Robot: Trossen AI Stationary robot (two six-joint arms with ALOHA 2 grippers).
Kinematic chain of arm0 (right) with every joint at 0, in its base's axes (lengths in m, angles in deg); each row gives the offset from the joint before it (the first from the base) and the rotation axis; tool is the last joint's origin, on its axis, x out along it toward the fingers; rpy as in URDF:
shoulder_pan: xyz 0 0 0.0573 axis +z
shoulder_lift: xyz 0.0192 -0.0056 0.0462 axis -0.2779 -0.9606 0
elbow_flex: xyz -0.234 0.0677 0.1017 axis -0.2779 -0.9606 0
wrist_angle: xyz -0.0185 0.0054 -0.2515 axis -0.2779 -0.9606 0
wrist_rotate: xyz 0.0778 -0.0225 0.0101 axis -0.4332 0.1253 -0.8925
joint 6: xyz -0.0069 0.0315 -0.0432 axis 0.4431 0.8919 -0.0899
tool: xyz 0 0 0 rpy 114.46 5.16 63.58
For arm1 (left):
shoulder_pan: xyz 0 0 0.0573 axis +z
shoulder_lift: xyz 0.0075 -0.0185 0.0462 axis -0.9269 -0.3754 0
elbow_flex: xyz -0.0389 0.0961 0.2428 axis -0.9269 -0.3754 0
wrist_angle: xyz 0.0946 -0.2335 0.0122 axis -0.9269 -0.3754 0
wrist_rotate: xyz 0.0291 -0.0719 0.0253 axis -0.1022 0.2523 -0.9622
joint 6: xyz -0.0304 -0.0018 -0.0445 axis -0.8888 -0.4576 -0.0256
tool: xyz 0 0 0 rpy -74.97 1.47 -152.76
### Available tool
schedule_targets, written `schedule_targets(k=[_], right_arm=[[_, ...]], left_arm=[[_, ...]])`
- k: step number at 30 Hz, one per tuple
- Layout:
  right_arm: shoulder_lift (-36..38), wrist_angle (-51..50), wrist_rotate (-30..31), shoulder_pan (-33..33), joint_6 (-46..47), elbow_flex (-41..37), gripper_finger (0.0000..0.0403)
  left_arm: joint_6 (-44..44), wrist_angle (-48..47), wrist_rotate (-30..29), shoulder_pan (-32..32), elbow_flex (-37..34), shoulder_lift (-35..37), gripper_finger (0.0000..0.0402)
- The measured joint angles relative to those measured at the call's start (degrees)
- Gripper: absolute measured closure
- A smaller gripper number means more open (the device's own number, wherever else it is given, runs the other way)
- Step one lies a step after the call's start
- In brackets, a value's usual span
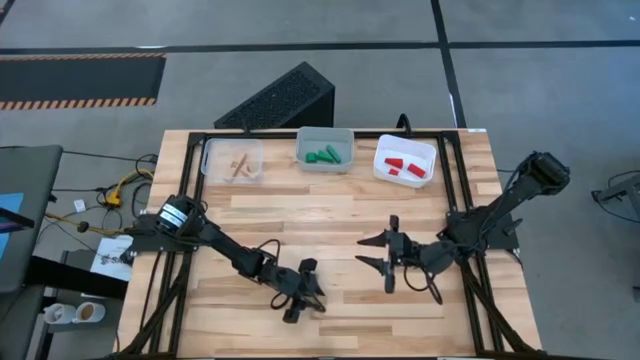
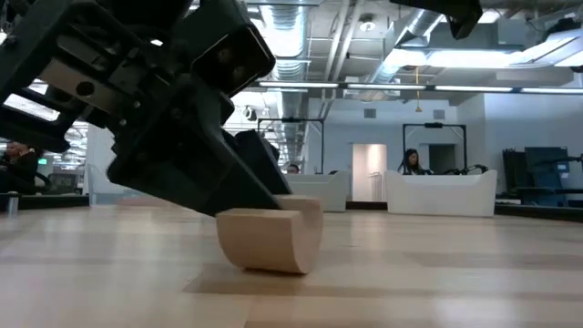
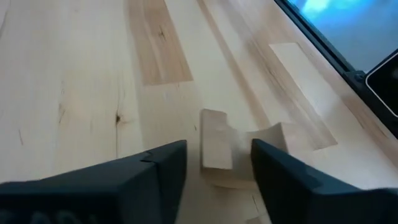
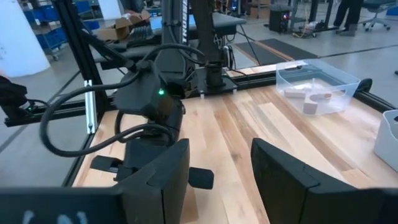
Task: Sort & place blocks by color
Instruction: Put the brown block into the transparent bin
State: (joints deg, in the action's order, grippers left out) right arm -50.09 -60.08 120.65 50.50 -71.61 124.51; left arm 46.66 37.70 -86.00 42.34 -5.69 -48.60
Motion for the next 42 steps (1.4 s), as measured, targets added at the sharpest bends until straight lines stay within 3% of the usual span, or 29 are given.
schedule_targets(k=[7,12,16,23,28,34,38,42], right_arm=[[0.0,0.0,0.0,0.0,0.0,0.0,0.0210],[0.0,-0.2,0.0,0.0,0.1,0.0,0.0210],[0.0,0.3,0.0,0.5,0.2,0.0,0.0210],[0.0,1.2,-0.1,2.5,-0.3,0.0,0.0210],[0.0,1.1,-0.1,2.6,-0.4,0.0,0.0210],[0.0,1.2,-0.1,1.0,-0.4,0.0,0.0210],[0.0,1.1,-0.1,-0.4,-0.4,0.0,0.0210],[0.0,1.1,-0.2,-1.9,-0.4,0.0,0.0210]], left_arm=[[1.8,1.6,-1.0,0.2,0.1,0.1,0.0373],[1.6,-1.6,-2.1,1.2,-0.1,2.4,0.0374],[3.3,-13.0,-8.7,2.4,0.0,10.1,0.0378],[4.6,-30.2,-23.3,6.7,-7.4,32.4,0.0378],[2.2,-34.0,-32.5,16.3,-19.3,52.3,0.0370],[-5.0,-33.2,-36.7,33.9,-34.8,75.7,0.0374],[-8.0,-33.7,-34.0,44.1,-41.9,88.4,0.0362],[-11.0,-37.3,-31.9,51.3,-45.1,96.2,0.0363]])
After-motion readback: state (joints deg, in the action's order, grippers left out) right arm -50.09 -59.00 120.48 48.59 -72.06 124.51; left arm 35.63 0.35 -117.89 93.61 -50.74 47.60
